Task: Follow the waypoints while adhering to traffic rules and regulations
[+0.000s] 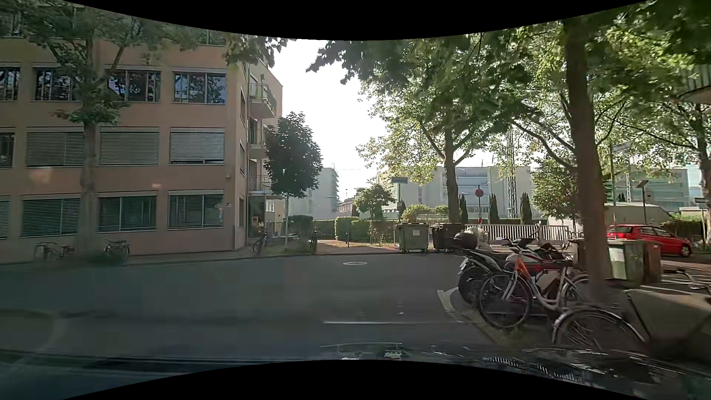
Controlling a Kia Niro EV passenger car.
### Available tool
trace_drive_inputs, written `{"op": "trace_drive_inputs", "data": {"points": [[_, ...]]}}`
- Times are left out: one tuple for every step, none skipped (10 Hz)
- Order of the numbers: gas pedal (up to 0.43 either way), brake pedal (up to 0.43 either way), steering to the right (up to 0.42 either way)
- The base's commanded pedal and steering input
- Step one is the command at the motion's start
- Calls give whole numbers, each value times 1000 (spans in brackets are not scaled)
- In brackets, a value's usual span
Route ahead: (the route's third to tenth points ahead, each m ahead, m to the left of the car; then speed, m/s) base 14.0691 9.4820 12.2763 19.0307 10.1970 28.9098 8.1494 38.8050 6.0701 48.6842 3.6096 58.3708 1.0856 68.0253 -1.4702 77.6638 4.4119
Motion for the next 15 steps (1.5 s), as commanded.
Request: {"op": "trace_drive_inputs", "data": {"points": [[0,189,-19],[0,189,-20],[0,189,-20],[0,189,-20],[0,189,-25],[0,195,-35],[0,189,-48],[0,183,-71],[0,183,-97],[0,183,-123],[0,177,-152],[0,140,-185],[0,122,-214],[0,116,-243],[0,110,-268]]}}
